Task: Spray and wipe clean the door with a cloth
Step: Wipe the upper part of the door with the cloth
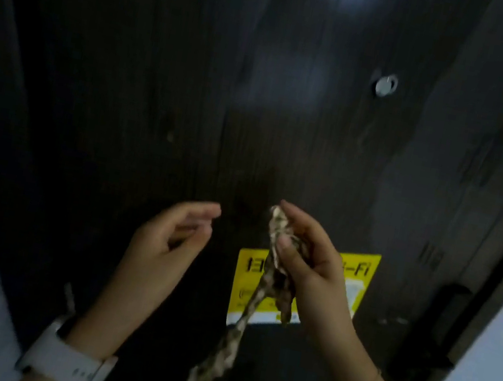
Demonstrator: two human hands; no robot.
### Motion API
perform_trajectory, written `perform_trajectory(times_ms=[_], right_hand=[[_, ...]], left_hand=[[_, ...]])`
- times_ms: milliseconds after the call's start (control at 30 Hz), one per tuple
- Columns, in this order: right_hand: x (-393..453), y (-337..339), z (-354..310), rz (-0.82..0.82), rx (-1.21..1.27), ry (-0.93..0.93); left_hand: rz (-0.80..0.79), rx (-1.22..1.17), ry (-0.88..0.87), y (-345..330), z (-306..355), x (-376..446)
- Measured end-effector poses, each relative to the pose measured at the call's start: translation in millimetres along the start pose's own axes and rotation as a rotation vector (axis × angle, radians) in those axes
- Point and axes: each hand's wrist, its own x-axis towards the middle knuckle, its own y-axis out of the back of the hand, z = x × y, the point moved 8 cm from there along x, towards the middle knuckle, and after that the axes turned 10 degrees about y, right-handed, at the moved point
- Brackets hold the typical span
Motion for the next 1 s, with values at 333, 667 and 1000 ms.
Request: perform_trajectory(times_ms=[333,667,1000], right_hand=[[-107.8,15.0,61.9,0.296,0.462,-0.54],[-168.4,64.9,85.8,0.281,0.153,-0.767],[-173.4,139.0,93.2,0.32,0.021,-0.668]], left_hand=[[-0.362,-0.355,0.47,-112.9,-107.4,-72.2],[-0.175,-0.198,0.434,-134.6,-124.2,-74.9],[-0.043,-0.107,0.567,-156.9,-142.9,-81.7]])
